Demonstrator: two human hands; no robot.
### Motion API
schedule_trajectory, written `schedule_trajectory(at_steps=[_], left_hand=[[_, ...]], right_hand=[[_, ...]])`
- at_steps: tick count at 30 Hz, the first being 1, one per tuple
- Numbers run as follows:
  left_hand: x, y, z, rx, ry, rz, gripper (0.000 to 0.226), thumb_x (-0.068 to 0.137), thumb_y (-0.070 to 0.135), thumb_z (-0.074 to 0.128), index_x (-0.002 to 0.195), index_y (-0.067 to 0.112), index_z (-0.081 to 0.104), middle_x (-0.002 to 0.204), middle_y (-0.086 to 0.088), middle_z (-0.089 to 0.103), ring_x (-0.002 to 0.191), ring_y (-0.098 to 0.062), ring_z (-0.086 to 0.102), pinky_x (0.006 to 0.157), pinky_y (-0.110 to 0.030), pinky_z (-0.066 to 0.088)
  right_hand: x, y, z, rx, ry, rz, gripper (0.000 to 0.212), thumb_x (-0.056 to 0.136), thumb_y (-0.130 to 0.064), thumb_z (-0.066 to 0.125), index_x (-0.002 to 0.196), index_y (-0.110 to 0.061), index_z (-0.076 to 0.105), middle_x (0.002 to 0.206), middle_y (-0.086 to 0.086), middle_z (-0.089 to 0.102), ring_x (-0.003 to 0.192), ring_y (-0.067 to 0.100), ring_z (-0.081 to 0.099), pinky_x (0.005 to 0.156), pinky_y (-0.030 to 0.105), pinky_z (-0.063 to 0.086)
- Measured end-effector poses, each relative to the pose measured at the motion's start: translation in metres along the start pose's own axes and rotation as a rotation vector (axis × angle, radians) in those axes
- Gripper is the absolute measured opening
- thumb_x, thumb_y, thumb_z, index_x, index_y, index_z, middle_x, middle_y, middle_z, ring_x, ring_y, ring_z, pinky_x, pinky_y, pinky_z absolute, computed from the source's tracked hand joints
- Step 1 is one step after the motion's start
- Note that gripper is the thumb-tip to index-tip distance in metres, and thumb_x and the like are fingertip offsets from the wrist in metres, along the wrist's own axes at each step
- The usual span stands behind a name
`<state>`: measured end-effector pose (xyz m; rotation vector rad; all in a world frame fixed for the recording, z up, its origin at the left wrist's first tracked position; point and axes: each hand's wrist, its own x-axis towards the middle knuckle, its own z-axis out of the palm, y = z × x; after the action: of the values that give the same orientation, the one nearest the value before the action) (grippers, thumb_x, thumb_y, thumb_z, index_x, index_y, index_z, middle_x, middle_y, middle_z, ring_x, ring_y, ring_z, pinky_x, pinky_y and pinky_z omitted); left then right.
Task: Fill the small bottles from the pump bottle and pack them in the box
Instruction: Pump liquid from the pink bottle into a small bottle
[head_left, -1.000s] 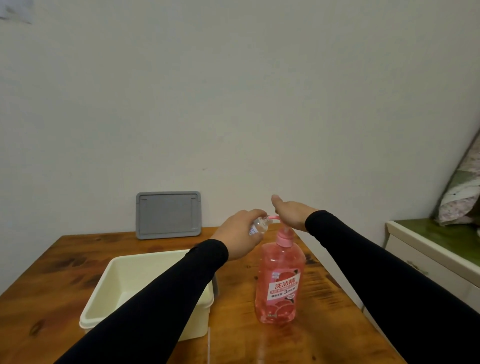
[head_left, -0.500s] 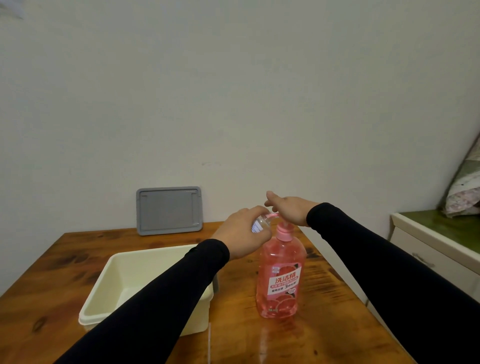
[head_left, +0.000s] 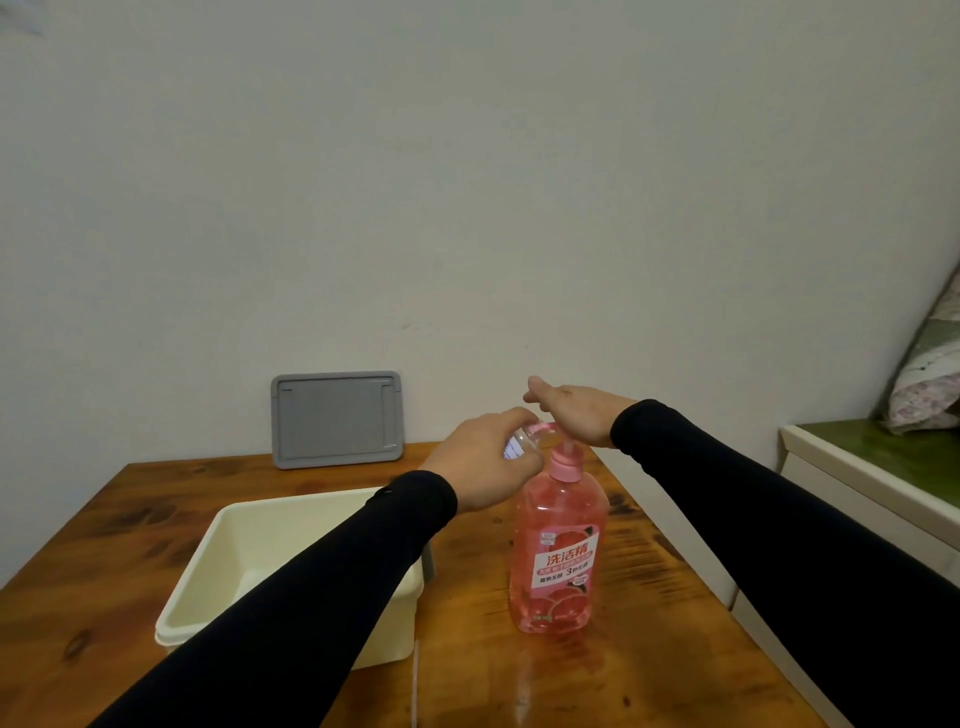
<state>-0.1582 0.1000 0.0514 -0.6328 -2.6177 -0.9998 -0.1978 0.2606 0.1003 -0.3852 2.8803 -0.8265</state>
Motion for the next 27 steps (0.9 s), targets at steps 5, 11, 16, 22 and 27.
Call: schedule_trajectory(at_steps=[5, 11, 16, 22, 27], left_hand=[[-0.004, -0.005, 0.013, -0.008, 0.014, -0.011, 0.042, 0.087, 0.043, 0.052, 0.128, 0.033, 0.05, 0.117, 0.008, 0.061, 0.084, -0.001, 0.053, 0.063, -0.012, 0.038], [-0.004, -0.005, 0.01, 0.015, -0.007, -0.003, 0.037, 0.087, 0.041, 0.052, 0.124, 0.033, 0.052, 0.109, 0.008, 0.062, 0.082, 0.001, 0.052, 0.066, -0.015, 0.042], [0.003, -0.002, 0.003, 0.042, -0.003, 0.024, 0.041, 0.088, 0.042, 0.051, 0.127, 0.031, 0.05, 0.118, 0.005, 0.06, 0.093, -0.007, 0.052, 0.068, -0.015, 0.037], [-0.004, -0.008, 0.011, 0.058, -0.013, 0.041, 0.037, 0.088, 0.038, 0.052, 0.125, 0.033, 0.053, 0.113, 0.007, 0.063, 0.085, -0.002, 0.051, 0.07, -0.015, 0.043], [-0.001, -0.005, 0.009, 0.027, -0.014, 0.008, 0.039, 0.087, 0.042, 0.05, 0.126, 0.034, 0.051, 0.116, 0.006, 0.061, 0.089, -0.004, 0.052, 0.067, -0.016, 0.039]], right_hand=[[0.002, 0.01, 0.013, 0.026, -0.012, -0.003, 0.063, 0.097, -0.059, 0.012, 0.141, -0.027, 0.044, 0.146, 0.009, 0.044, 0.128, 0.026, 0.044, 0.107, 0.039, 0.03], [0.001, 0.008, 0.013, 0.025, -0.016, -0.007, 0.064, 0.096, -0.06, 0.011, 0.142, -0.027, 0.041, 0.147, 0.01, 0.042, 0.13, 0.026, 0.043, 0.106, 0.039, 0.028], [0.001, 0.002, 0.002, 0.037, -0.02, 0.007, 0.068, 0.094, -0.065, 0.009, 0.143, -0.029, 0.04, 0.149, 0.007, 0.04, 0.131, 0.027, 0.041, 0.109, 0.041, 0.026], [0.0, 0.009, 0.017, 0.06, -0.018, -0.007, 0.064, 0.096, -0.062, 0.012, 0.139, -0.028, 0.046, 0.145, 0.007, 0.046, 0.127, 0.024, 0.045, 0.106, 0.037, 0.03], [-0.005, 0.006, 0.009, 0.118, -0.013, -0.02, 0.065, 0.096, -0.062, 0.013, 0.141, -0.028, 0.043, 0.146, 0.007, 0.043, 0.127, 0.024, 0.044, 0.104, 0.036, 0.03]])
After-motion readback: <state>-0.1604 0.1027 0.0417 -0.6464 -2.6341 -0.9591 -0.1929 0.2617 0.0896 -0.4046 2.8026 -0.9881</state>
